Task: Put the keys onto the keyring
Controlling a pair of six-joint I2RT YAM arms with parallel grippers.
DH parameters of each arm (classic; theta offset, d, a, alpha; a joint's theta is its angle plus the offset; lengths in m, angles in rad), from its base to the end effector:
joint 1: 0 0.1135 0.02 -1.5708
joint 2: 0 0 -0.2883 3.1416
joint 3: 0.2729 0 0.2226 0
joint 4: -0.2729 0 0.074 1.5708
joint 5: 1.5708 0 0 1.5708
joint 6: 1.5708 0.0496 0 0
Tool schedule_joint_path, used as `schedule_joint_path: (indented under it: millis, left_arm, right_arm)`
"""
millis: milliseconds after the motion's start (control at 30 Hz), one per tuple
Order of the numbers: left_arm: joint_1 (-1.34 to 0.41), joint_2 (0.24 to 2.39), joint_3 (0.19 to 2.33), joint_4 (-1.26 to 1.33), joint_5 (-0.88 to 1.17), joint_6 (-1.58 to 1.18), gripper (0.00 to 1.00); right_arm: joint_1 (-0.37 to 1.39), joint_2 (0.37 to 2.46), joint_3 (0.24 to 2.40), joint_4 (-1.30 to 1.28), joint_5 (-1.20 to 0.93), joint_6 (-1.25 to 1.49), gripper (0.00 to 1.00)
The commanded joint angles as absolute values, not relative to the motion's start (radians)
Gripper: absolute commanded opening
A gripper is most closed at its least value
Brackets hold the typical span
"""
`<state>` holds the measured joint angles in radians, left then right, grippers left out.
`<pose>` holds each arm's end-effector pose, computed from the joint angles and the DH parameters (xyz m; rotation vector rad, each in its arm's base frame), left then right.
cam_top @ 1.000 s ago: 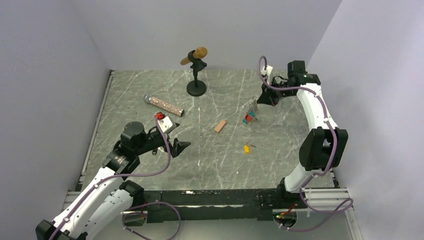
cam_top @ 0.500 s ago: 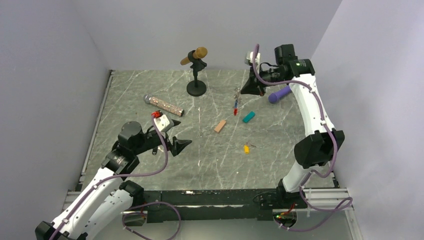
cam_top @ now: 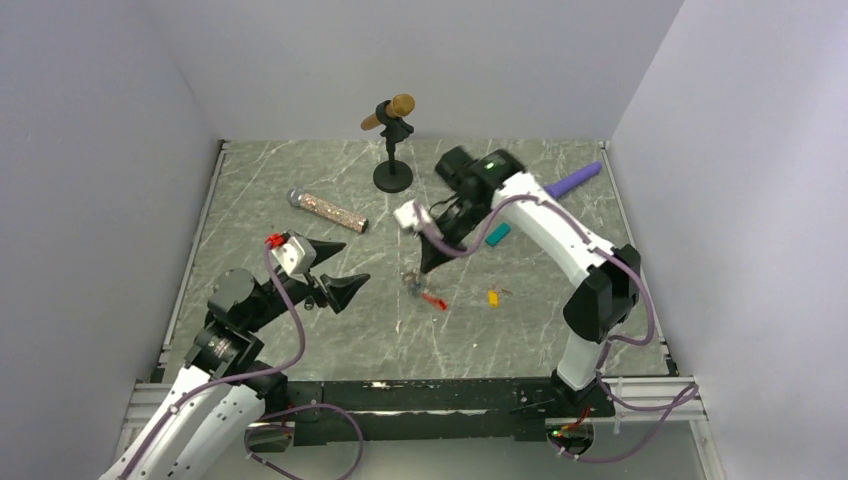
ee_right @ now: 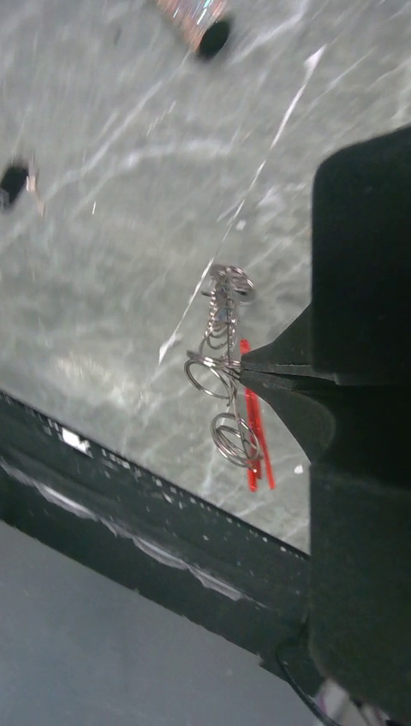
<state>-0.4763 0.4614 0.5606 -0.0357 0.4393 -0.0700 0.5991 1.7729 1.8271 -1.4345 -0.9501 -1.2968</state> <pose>0.0684 -0.0590 0.3303 0.6610 1.4160 -0.7638 0.2317 0.2071 0.3665 -2.0425 1.3200 1.0947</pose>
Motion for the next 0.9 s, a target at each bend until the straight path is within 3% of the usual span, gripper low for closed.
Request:
schedule_joint_path:
  millis: [0, 233, 567, 867]
  left_arm:
    - [-0.471, 0.463, 0.493, -0.043, 0.348, -0.18, 0.8]
    - [-0.471, 0.528, 0.404, 0.082, 0.413, -0.301, 0.47]
    - [-0.471, 0.68, 0.29, 0.461, 0.65, -0.452, 0.49]
    - [-0.489, 0.786, 0.287, 0.564, 0.761, -0.504, 0.53]
  right_arm:
    - [0.748, 1.745, 1.724, -1.355, -0.819, -1.335, 0.0]
    - [0.839, 1.748, 1.697, -1.288, -0.793, -1.271, 0.0]
    - [0.849, 1.753, 1.697, -1.291, -0.833, -1.264, 0.0]
    - [0.848, 1.762, 1.707, -1.295, -0.837, -1.259, 0.0]
